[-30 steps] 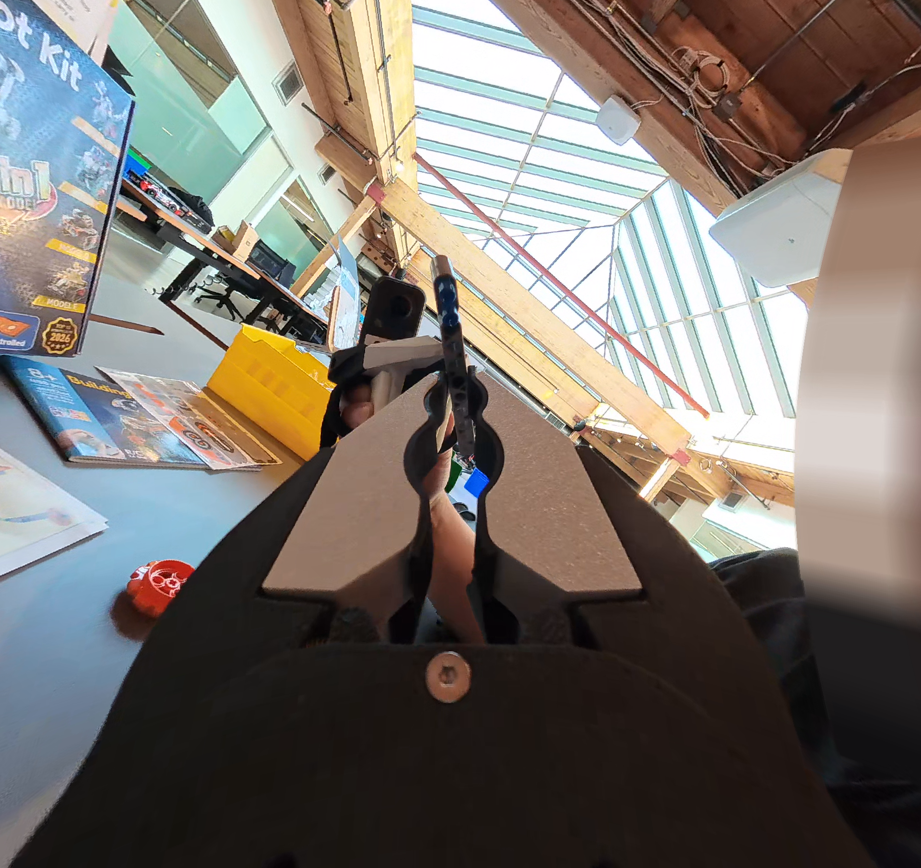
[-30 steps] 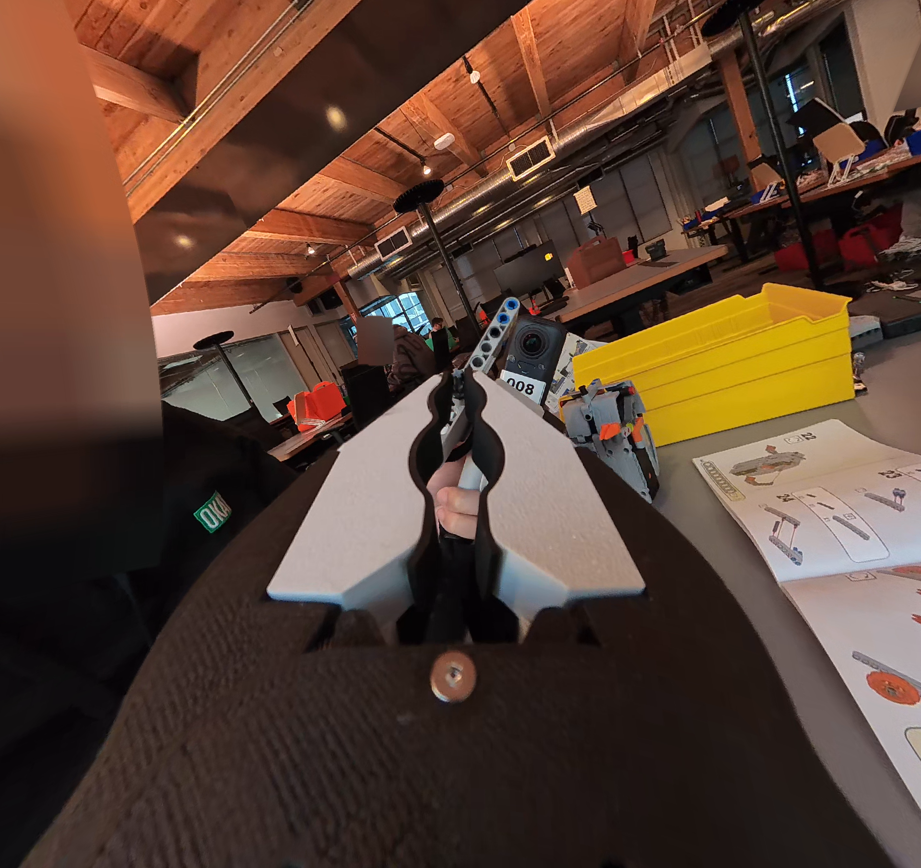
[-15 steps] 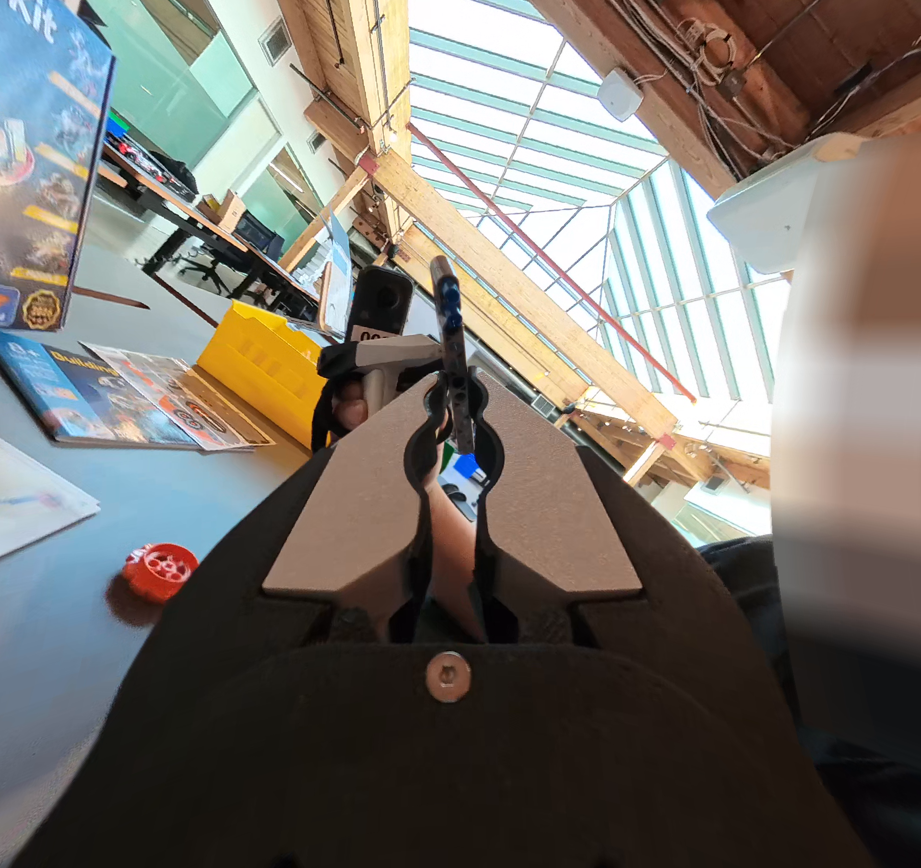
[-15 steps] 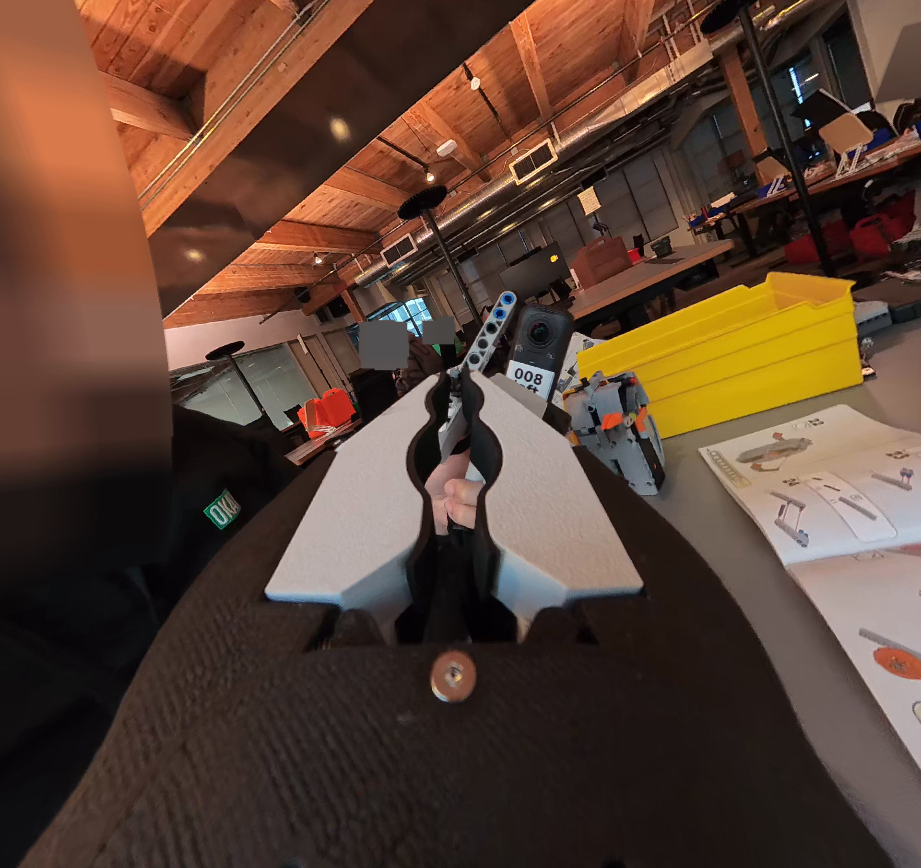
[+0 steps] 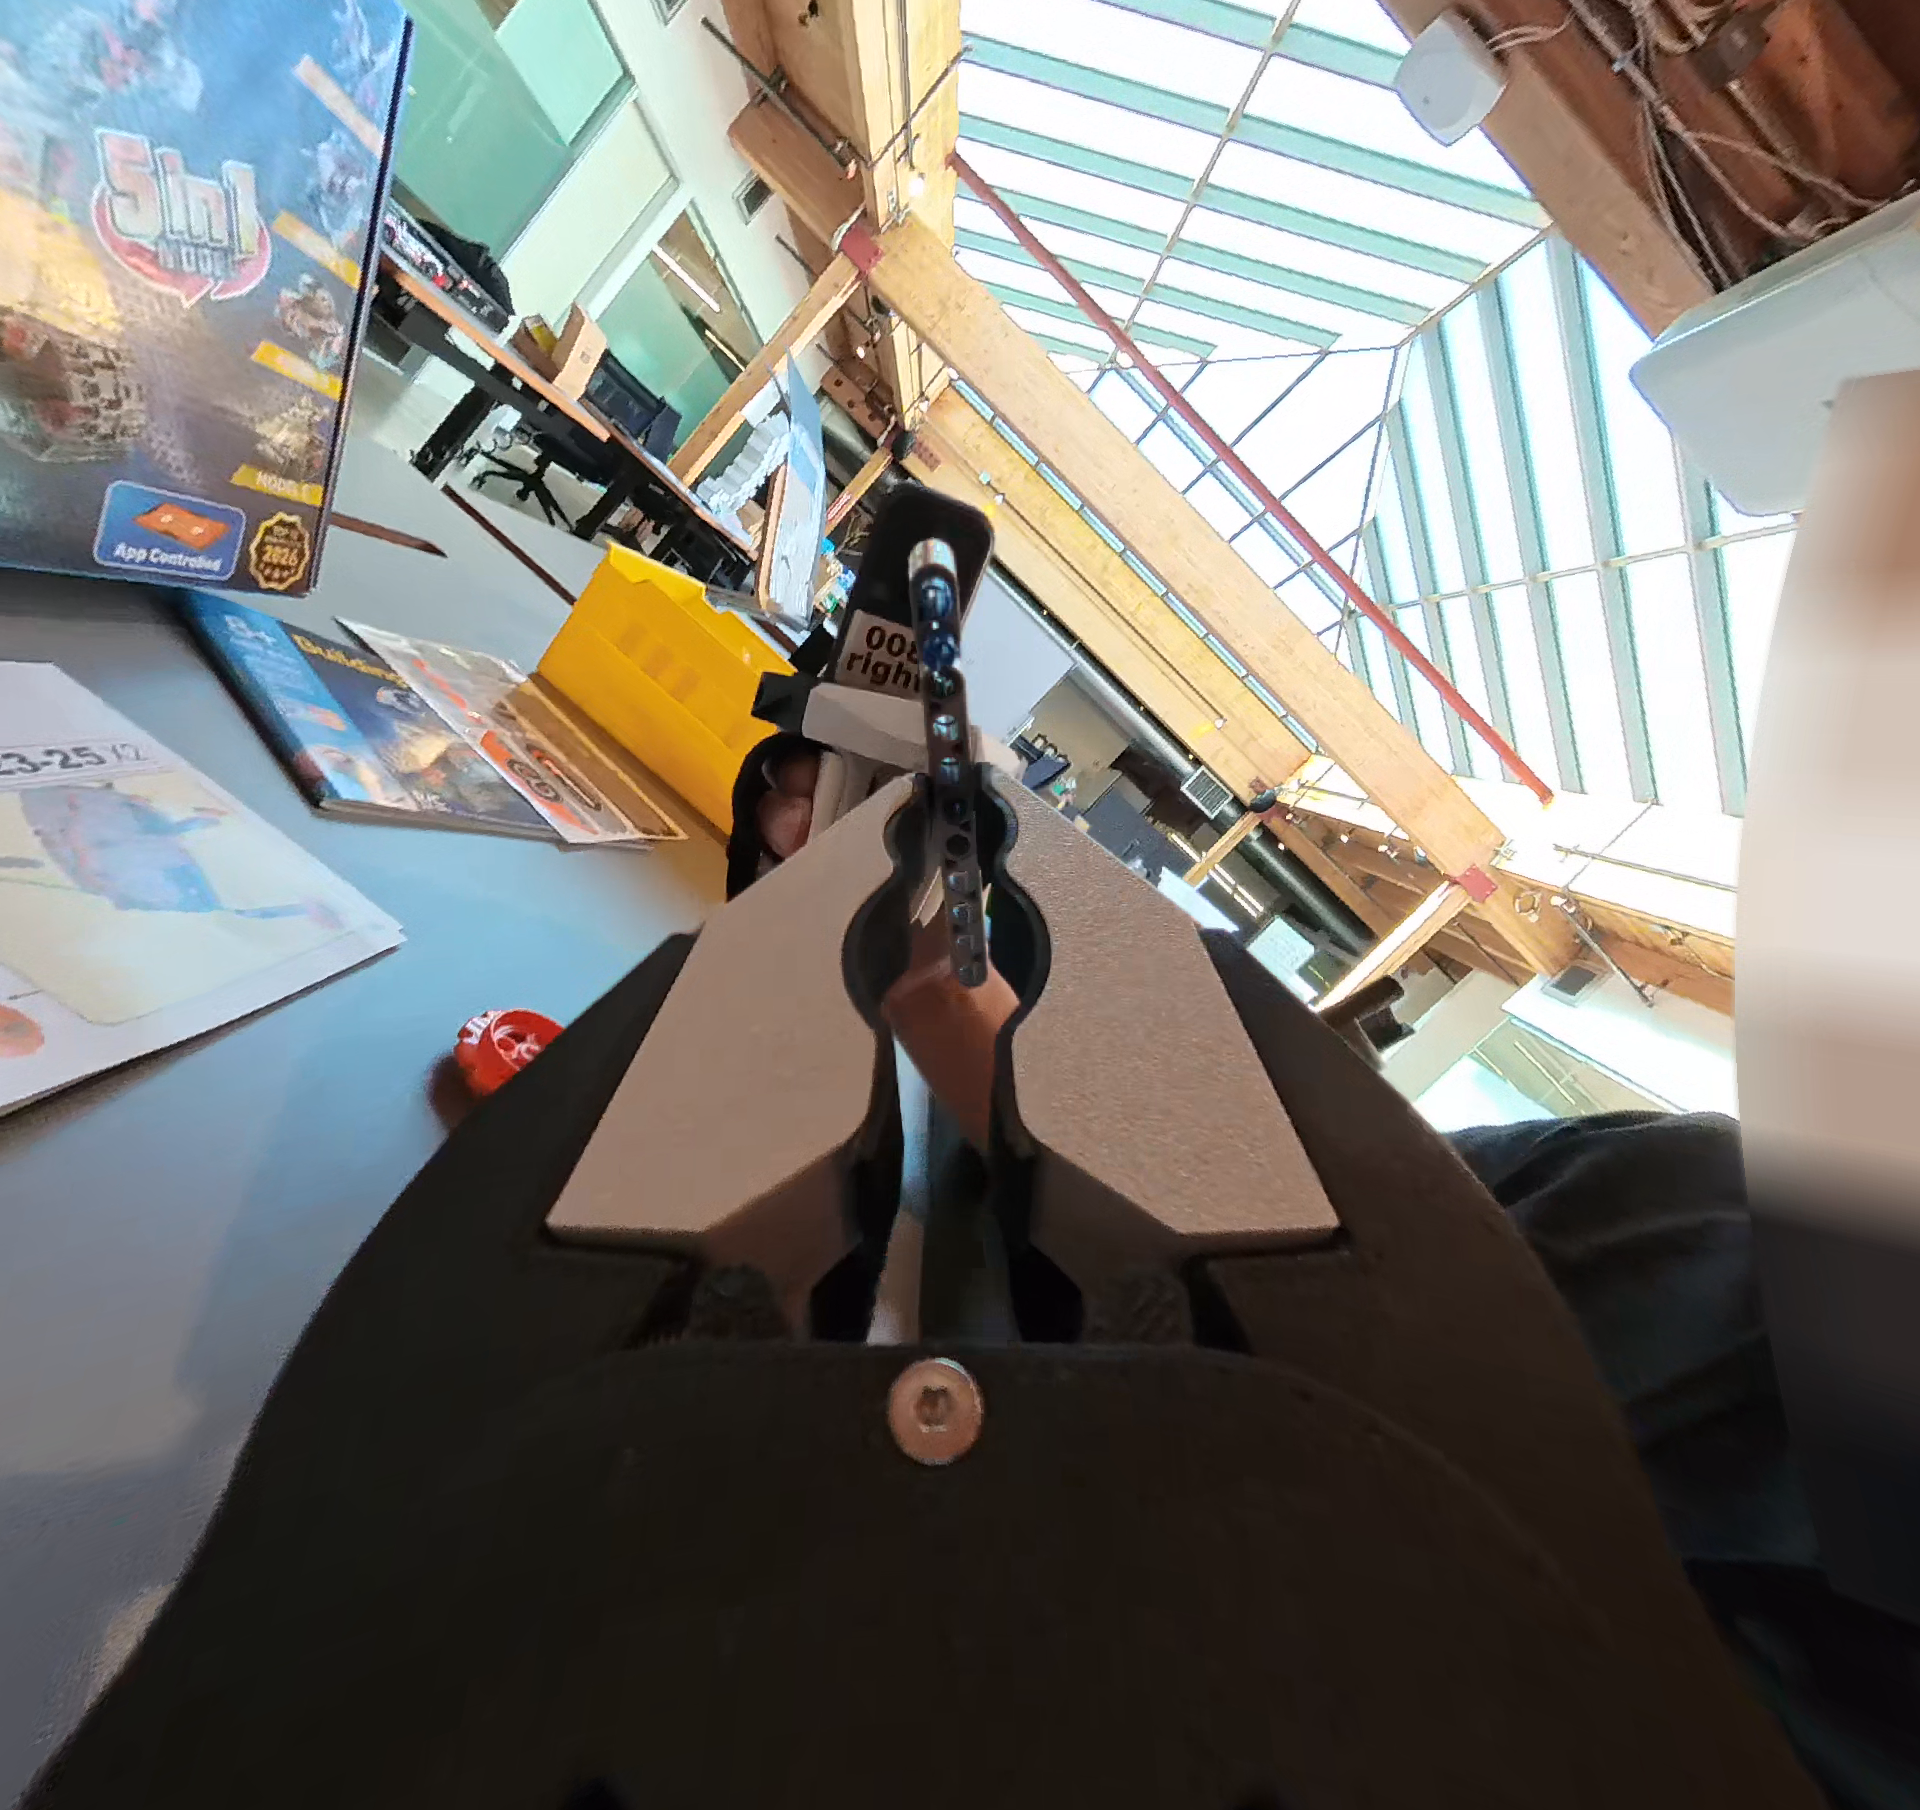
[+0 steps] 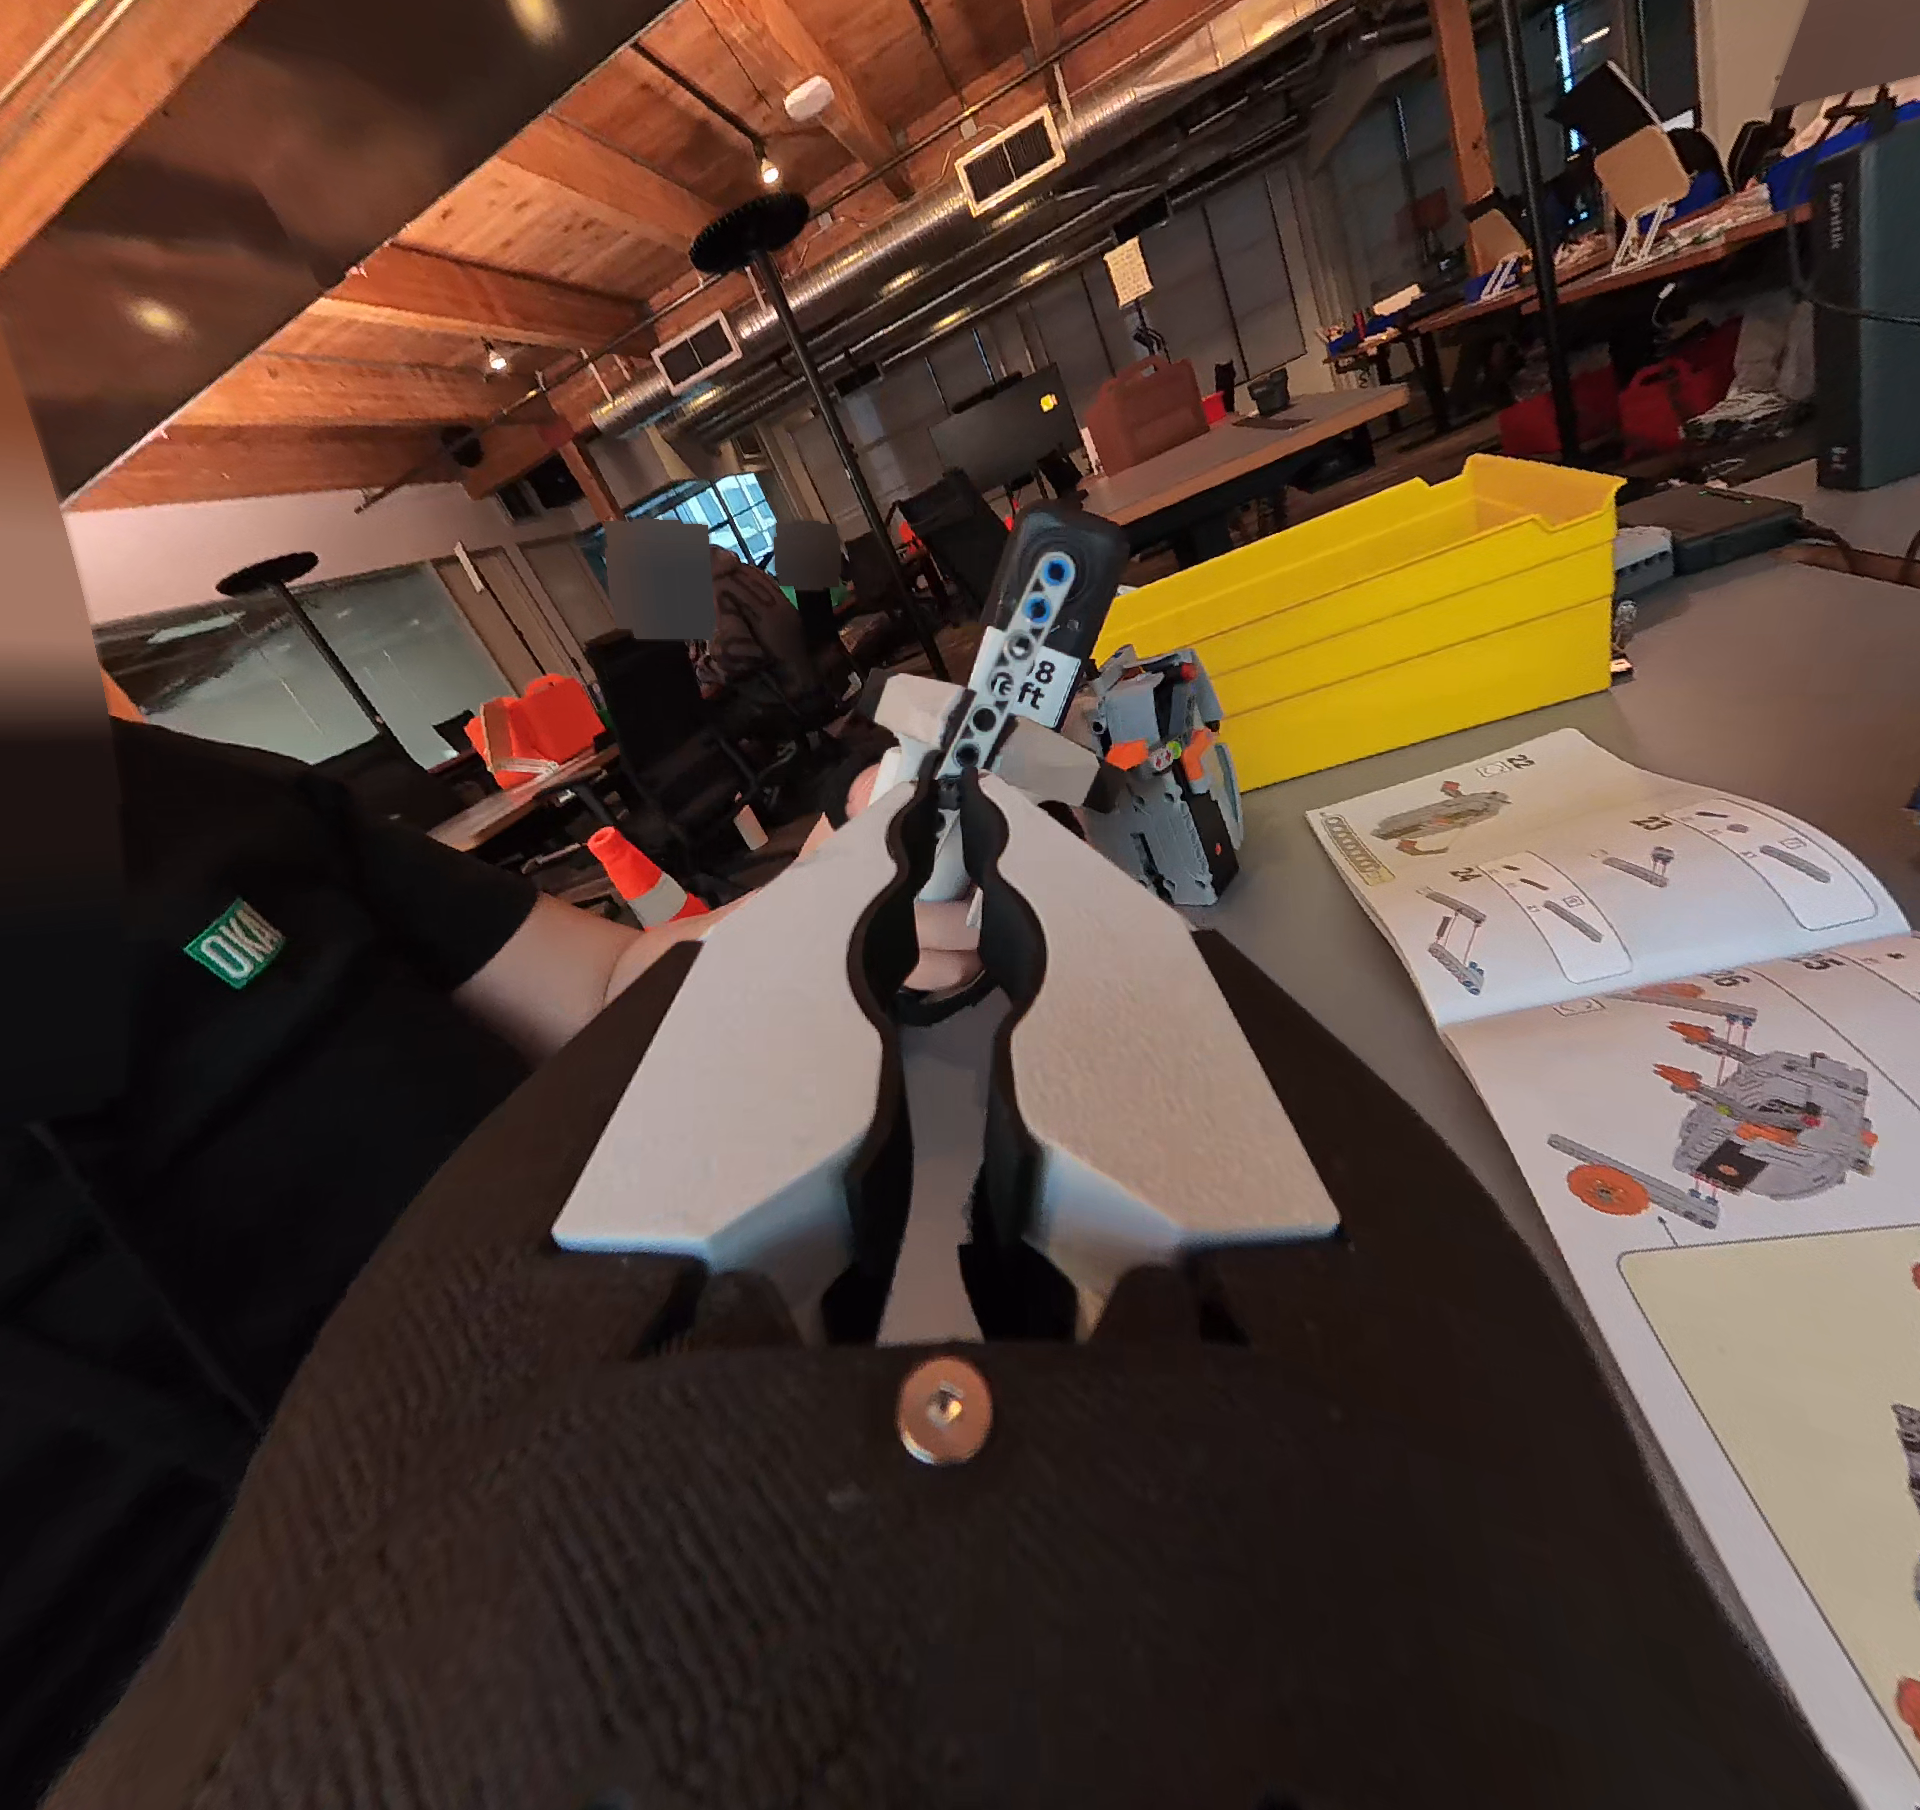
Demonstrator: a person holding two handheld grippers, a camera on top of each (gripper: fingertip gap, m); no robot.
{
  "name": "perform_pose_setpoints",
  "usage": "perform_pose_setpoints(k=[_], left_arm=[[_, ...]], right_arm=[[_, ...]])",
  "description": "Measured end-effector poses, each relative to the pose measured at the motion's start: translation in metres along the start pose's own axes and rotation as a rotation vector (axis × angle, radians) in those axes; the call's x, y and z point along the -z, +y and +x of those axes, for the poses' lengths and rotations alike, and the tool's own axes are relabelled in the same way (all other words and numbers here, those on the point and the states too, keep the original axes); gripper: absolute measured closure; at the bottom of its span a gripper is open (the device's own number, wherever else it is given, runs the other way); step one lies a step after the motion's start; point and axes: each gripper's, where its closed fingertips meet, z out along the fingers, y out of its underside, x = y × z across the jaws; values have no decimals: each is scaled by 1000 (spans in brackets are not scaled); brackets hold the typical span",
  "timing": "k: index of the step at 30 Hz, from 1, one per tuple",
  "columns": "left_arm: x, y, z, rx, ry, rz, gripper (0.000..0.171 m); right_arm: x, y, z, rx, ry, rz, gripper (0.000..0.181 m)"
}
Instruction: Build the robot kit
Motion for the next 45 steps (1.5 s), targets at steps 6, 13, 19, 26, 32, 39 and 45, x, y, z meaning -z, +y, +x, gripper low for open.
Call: perform_pose_setpoints(k=[6, 13, 19, 26, 32, 39, 45], left_arm=[[0, 4, -3, 16, -15, -32, 167], [-1, 9, -4, -5, -35, -65, 166], [-1, 13, -9, -5, -58, -87, 166], [-3, 18, -12, -25, -79, -115, 167], [-4, 19, -14, -72, -108, -114, 162], [-5, 26, -11, -31, -83, -153, 167], [-5, 26, -13, -47, -96, -154, 167]], right_arm=[[0, 9, 1, 90, 31, -102, 178], [3, 13, 3, 179, 57, -167, 173], [6, 19, 3, 206, 76, -213, 173], [3, 27, 5, 264, 120, -274, 176], [4, 25, 6, 305, 145, -275, 176], [6, 24, 4, 309, 136, -269, 176], [7, 25, 6, 308, 147, -274, 176]])
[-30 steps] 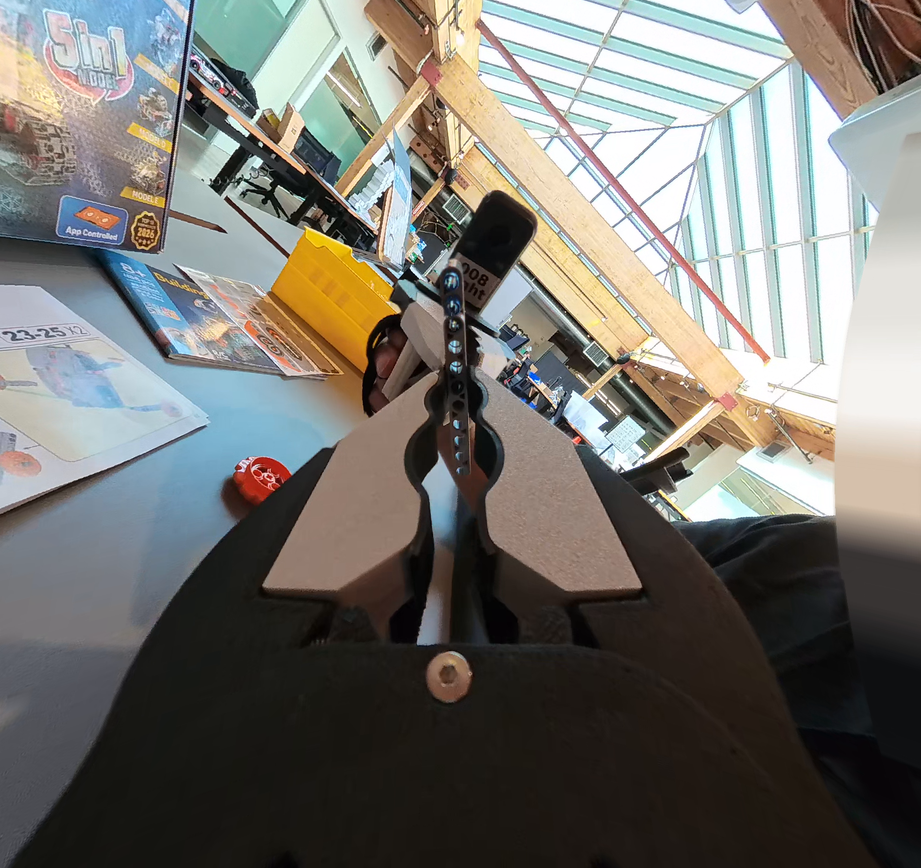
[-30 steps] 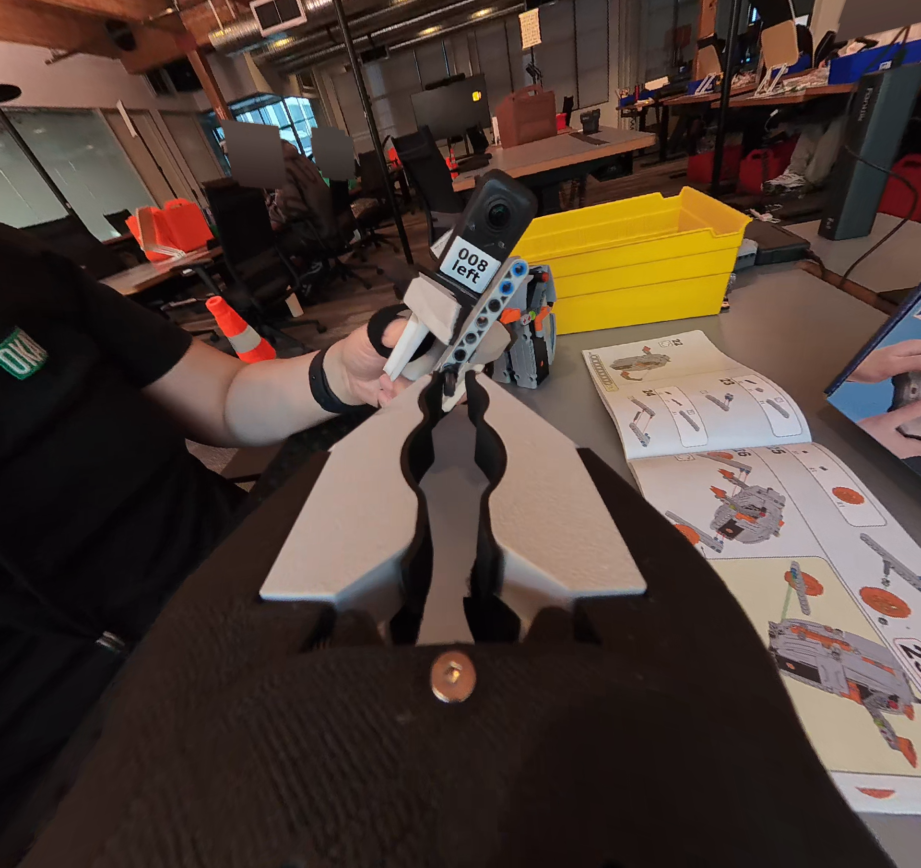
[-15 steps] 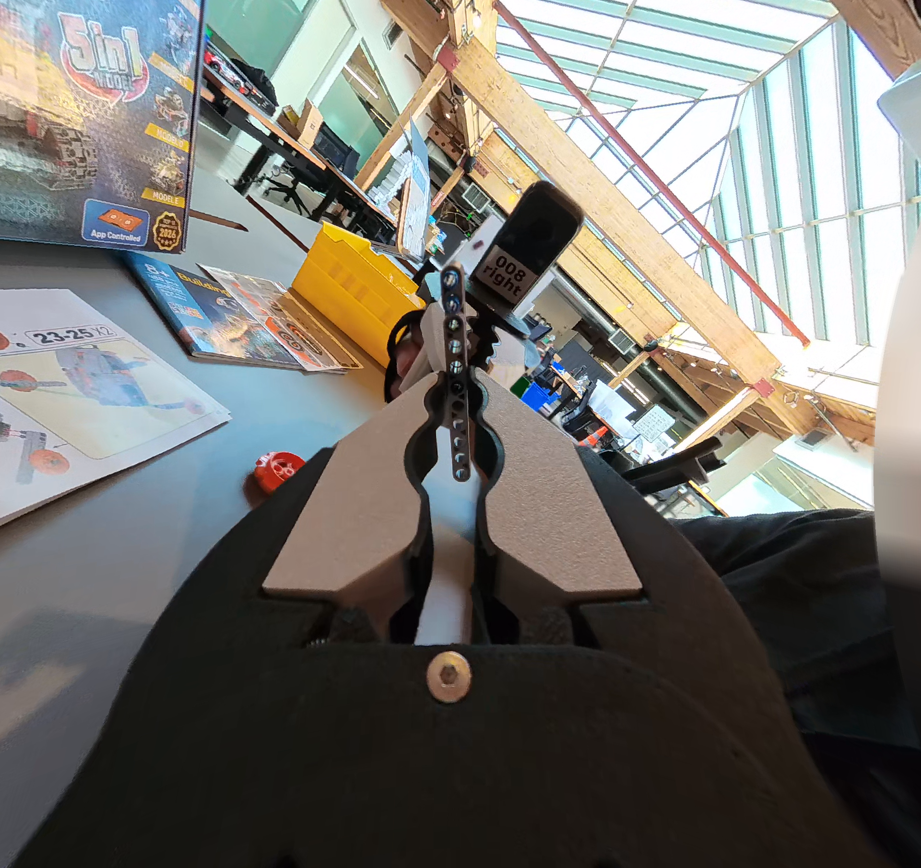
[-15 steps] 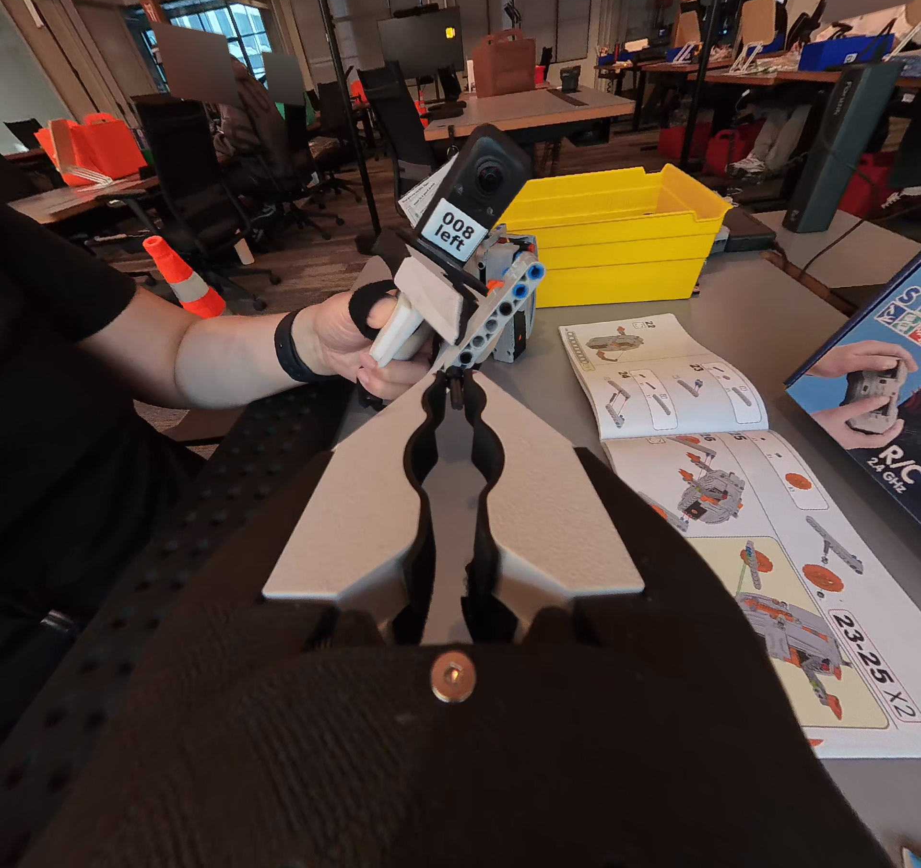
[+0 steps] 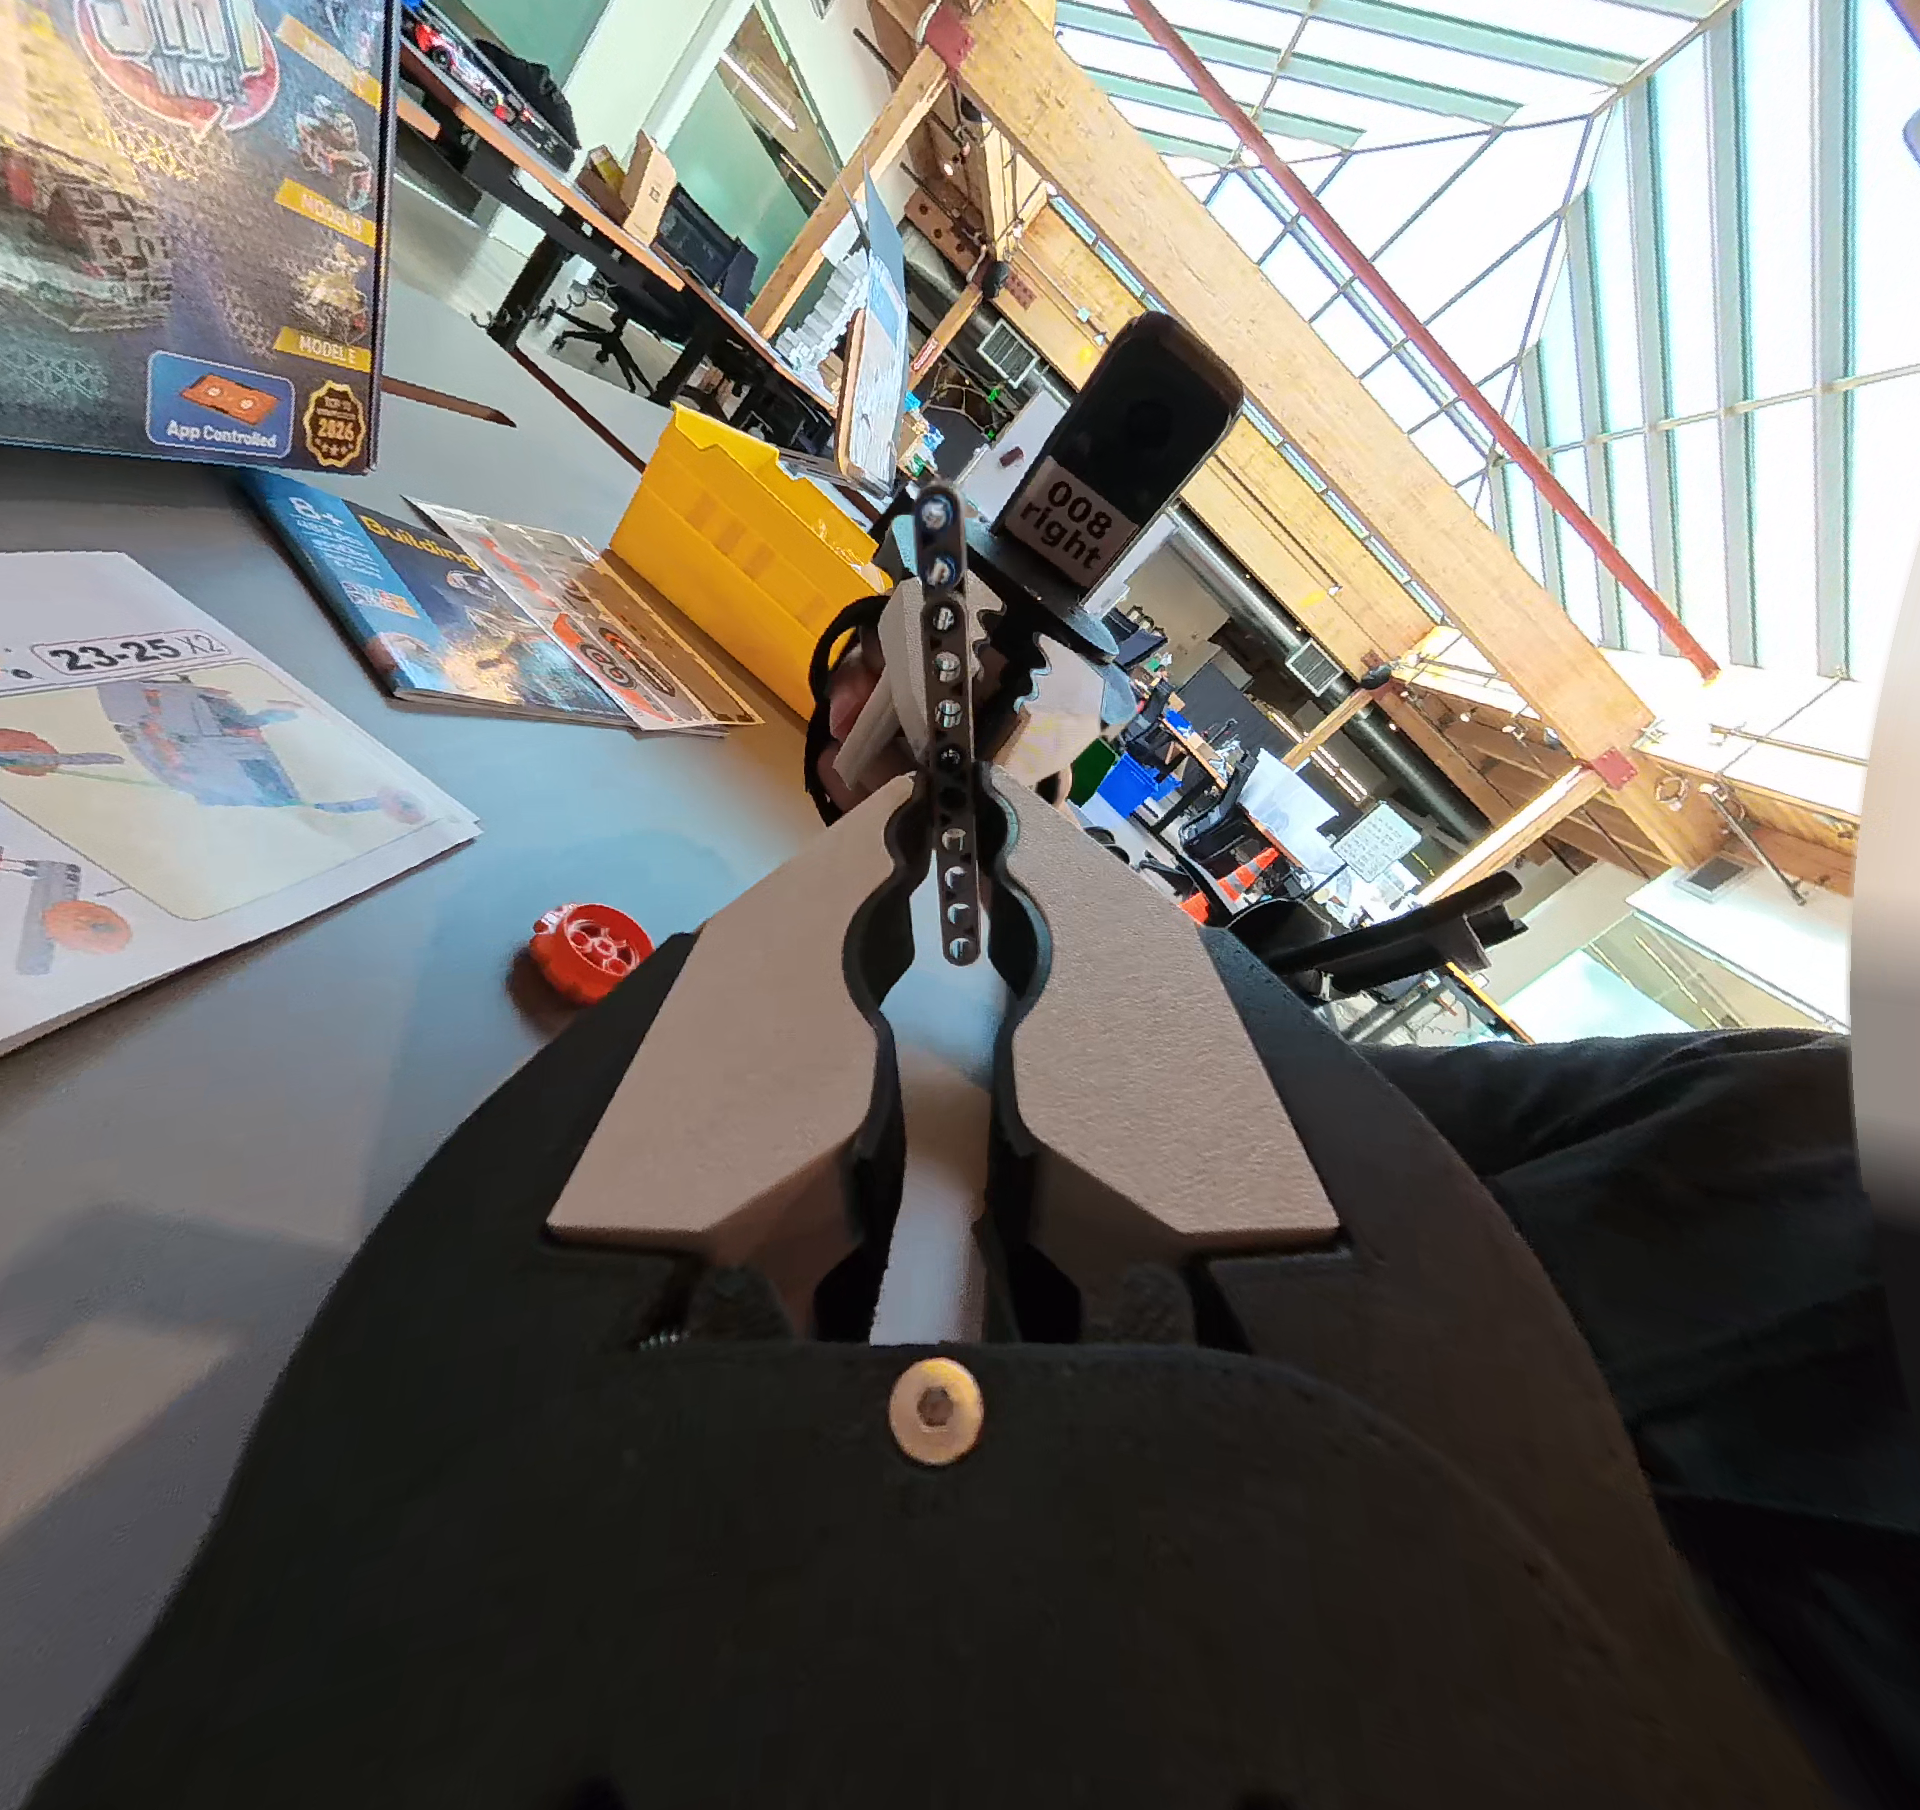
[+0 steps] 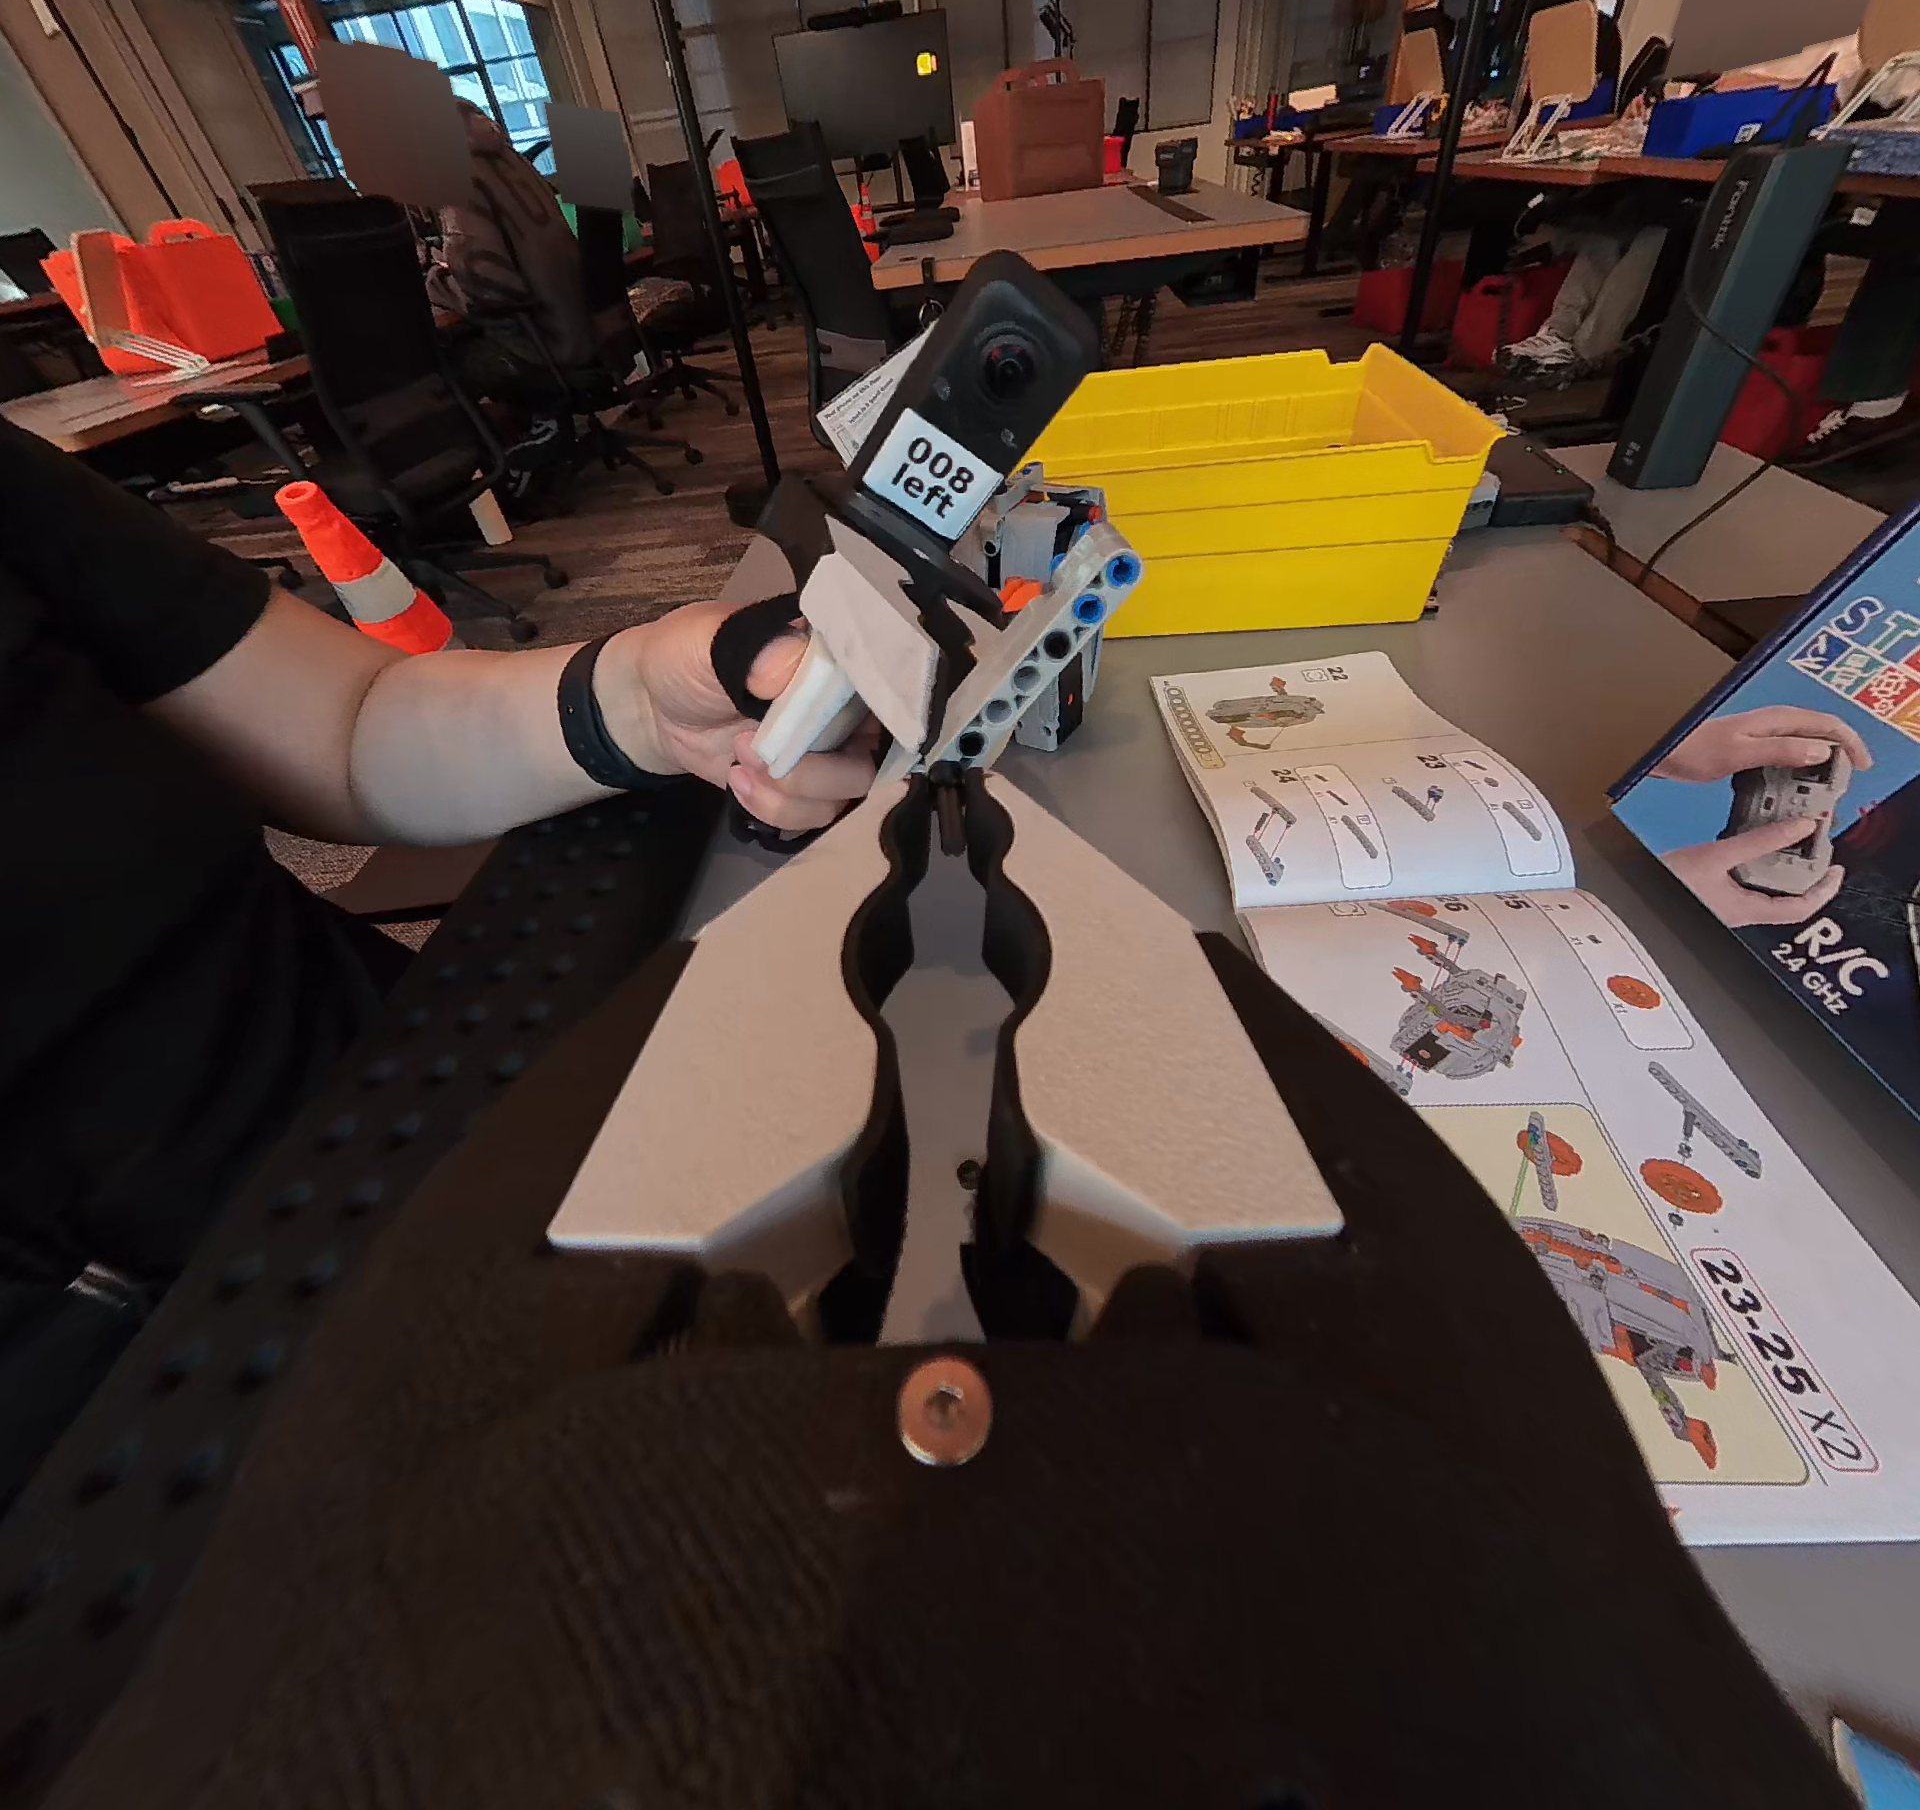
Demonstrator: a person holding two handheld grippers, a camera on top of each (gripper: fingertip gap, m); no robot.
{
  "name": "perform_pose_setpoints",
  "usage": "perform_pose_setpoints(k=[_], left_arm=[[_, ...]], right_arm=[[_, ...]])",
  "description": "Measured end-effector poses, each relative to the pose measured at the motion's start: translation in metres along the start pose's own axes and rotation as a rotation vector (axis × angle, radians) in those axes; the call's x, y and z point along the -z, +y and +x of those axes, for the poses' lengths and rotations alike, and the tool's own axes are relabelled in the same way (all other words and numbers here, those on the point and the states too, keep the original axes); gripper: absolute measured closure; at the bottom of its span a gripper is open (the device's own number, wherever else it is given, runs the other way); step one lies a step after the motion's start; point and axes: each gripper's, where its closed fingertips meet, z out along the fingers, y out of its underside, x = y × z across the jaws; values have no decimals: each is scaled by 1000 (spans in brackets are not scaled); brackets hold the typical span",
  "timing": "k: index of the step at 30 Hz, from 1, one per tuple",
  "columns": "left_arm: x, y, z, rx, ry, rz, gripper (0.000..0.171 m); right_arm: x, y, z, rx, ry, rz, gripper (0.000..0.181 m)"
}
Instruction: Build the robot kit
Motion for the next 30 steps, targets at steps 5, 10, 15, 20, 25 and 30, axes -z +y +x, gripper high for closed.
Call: perform_pose_setpoints(k=[5, 10, 15, 20, 25, 30], left_arm=[[0, 1, -4, 24, 0, 6, 167], [-8, 13, -9, 11, -40, -65, 150], [-6, 13, -11, -26, -102, -72, 154], [-3, 10, -16, 54, -97, -39, 160], [5, -1, -15, 192, -16, 6, 164], [-5, -9, -5, 74, -53, -51, 166]], right_arm=[[-1, 4, 3, -5, 4, -13, 176], [-10, 19, 0, 45, 3, -94, 176], [-12, 19, -1, 83, 6, -83, 176], [-13, 19, 3, 115, 37, -64, 176], [-20, 8, 6, 186, 94, 10, 175], [-4, -7, 5, 135, 63, 104, 163]])
